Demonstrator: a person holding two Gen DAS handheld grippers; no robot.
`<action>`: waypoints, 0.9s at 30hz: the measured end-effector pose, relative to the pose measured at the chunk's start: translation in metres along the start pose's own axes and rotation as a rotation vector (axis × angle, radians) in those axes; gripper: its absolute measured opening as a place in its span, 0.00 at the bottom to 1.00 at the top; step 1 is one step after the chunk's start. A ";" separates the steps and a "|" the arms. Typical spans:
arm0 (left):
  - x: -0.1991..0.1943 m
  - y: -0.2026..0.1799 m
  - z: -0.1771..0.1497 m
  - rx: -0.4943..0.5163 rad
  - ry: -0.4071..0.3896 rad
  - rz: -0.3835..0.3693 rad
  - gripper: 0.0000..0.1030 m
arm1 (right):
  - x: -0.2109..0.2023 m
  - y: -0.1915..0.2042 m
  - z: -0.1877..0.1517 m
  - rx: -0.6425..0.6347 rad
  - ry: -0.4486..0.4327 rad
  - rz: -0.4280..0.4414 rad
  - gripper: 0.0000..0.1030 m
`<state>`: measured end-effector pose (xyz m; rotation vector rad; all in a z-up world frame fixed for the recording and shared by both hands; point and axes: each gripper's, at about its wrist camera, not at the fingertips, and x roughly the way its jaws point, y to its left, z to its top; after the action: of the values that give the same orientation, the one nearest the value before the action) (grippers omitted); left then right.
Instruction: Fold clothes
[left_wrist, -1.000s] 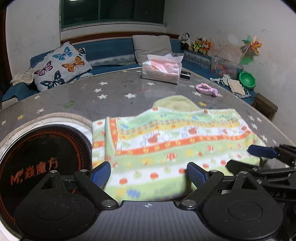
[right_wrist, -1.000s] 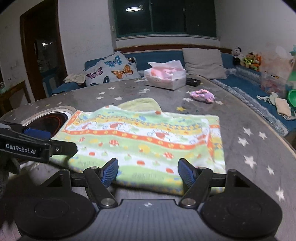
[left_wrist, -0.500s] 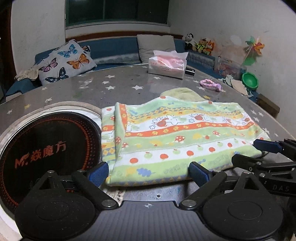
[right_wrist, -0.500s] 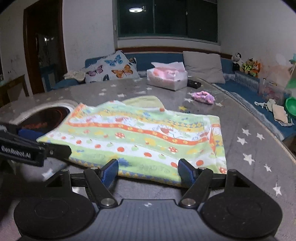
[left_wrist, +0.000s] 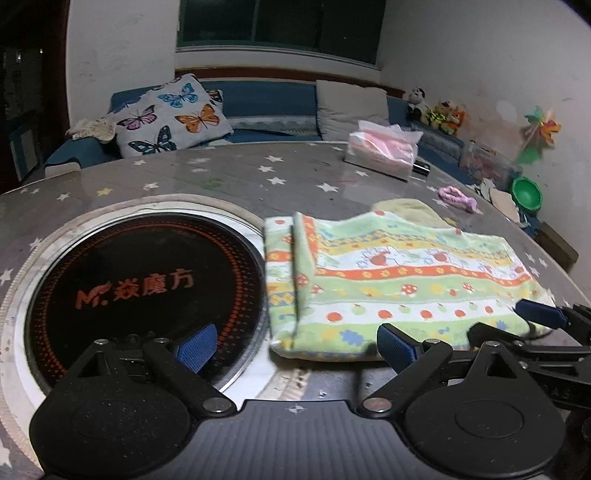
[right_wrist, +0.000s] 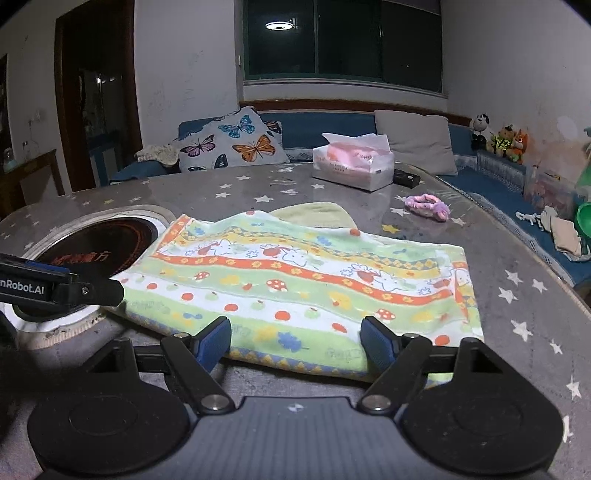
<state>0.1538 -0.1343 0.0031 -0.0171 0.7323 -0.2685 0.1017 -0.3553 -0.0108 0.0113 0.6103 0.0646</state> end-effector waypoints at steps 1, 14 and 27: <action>0.001 0.002 0.000 -0.006 0.003 0.011 0.93 | -0.001 0.001 0.001 0.010 -0.004 -0.003 0.77; -0.002 0.015 -0.010 -0.032 0.042 0.033 0.93 | -0.008 0.006 -0.004 0.008 0.015 -0.016 0.84; -0.022 0.007 -0.031 0.014 0.060 -0.019 1.00 | -0.020 0.010 -0.016 0.060 0.061 -0.059 1.00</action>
<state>0.1191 -0.1199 -0.0059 -0.0024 0.7906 -0.2934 0.0755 -0.3464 -0.0122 0.0498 0.6728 -0.0105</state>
